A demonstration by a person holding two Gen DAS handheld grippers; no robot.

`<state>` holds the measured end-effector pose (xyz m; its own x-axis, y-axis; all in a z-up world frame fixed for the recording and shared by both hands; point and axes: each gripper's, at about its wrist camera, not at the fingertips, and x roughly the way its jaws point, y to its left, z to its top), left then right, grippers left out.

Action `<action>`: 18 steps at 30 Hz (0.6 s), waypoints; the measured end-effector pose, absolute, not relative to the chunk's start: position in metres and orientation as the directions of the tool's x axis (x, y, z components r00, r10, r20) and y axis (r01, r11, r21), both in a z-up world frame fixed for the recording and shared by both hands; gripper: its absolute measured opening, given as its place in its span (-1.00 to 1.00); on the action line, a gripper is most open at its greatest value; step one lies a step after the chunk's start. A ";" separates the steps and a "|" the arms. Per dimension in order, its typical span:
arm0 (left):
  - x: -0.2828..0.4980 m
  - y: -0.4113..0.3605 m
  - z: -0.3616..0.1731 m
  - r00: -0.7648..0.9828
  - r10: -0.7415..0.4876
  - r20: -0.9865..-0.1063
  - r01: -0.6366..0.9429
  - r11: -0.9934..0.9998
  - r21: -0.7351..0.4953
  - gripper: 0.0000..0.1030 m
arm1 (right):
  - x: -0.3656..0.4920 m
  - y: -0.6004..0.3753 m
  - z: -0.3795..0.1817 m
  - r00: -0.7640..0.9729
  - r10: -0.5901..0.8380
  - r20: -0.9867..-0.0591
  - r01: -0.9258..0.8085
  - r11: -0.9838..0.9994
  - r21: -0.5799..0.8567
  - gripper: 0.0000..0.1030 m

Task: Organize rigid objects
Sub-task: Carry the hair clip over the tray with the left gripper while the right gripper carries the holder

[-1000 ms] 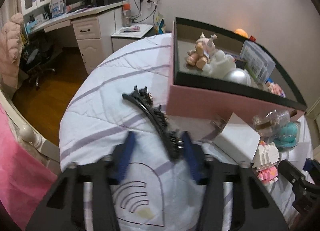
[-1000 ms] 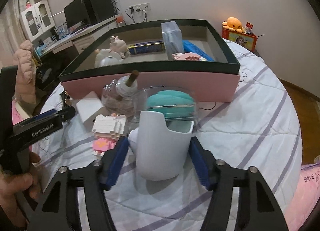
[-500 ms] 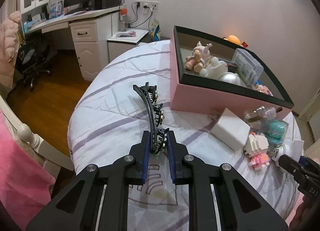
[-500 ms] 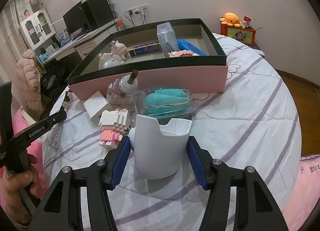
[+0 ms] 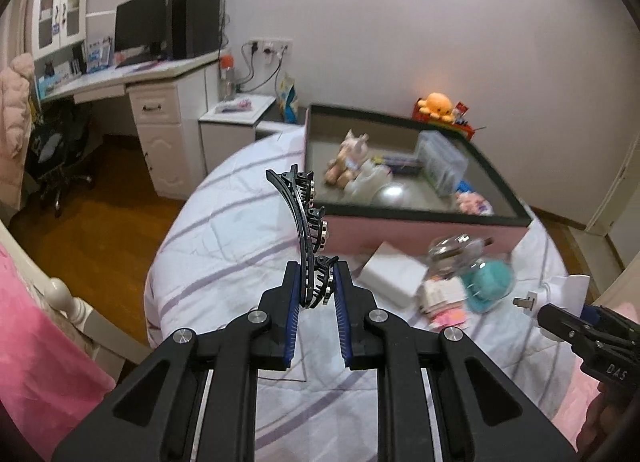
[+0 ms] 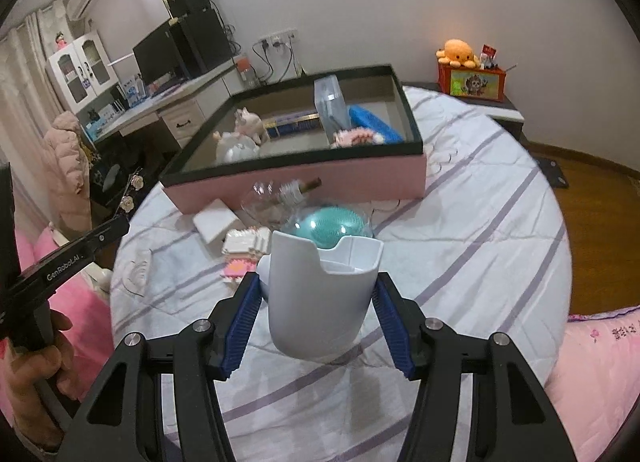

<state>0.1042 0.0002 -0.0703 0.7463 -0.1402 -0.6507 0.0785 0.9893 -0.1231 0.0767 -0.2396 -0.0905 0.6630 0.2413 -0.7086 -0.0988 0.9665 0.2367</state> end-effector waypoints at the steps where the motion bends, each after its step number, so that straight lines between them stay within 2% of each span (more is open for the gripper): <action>1: 0.102 -0.001 -0.065 0.753 -0.145 -0.642 0.085 0.989 -0.124 -0.68 | 0.075 -0.240 -0.085 0.670 0.246 -0.700 -0.104 0.965 0.239 0.13; 10: 0.107 -0.012 -0.026 0.791 -0.191 -0.581 0.136 0.981 -0.138 -0.68 | 0.082 -0.239 -0.038 0.739 0.243 -0.628 -0.144 0.968 0.205 0.13; 18: 0.145 -0.044 -0.011 0.776 -0.267 -0.572 0.212 0.964 -0.163 -0.68 | 0.122 -0.241 -0.010 0.776 0.233 -0.586 -0.158 0.971 0.177 0.13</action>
<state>0.1450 -0.0442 -0.0115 0.7758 -0.2672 -0.5717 0.2120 0.9636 -0.1627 0.1219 -0.2414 -0.0096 0.7759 0.2330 -0.5863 -0.1578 0.9714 0.1772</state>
